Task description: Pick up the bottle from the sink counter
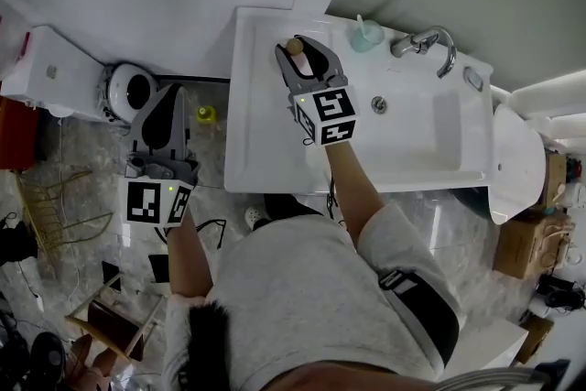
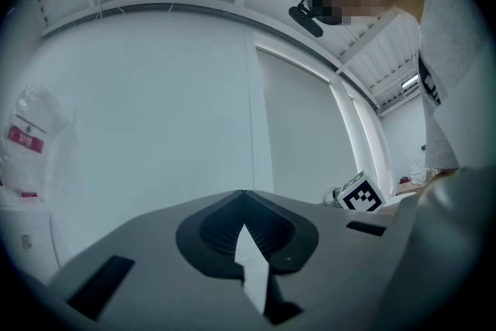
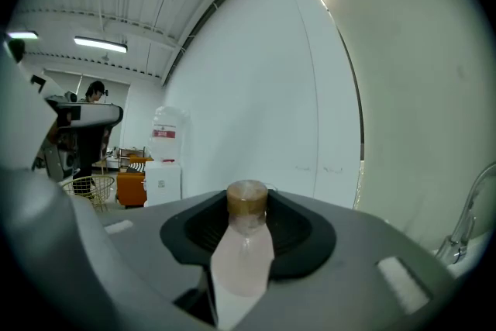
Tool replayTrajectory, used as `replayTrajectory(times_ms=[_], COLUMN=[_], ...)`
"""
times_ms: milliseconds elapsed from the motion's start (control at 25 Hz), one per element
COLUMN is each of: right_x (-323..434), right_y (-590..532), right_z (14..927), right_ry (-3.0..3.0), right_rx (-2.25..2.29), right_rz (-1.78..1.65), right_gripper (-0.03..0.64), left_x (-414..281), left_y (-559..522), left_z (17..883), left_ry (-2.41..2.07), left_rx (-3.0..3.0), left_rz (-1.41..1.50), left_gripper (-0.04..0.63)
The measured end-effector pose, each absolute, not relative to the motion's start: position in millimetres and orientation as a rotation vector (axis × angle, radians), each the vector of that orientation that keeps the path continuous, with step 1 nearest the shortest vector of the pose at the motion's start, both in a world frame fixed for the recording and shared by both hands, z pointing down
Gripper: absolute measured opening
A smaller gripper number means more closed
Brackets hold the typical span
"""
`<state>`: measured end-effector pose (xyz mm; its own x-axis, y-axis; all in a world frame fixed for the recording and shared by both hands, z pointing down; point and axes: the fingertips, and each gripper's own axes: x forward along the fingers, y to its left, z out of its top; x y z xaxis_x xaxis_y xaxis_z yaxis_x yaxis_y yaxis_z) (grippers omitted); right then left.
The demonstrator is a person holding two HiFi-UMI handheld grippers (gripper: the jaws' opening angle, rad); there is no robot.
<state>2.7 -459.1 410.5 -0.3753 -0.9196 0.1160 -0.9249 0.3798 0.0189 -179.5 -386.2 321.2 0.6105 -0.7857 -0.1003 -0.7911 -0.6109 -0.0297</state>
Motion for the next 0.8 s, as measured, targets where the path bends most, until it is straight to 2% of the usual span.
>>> replayTrajectory(times_ms=[800], right_x=[20], right_y=[-352], right_z=[343], right_ry=[-2.494], right_rx=[1.849], right_rz=[-0.008], right_gripper=[0.153], left_x=[-169], left_y=[-337], left_z=[295], left_ry=[1.233], left_rx=[-2.746], left_rz=[0.178], left_gripper=[0.006])
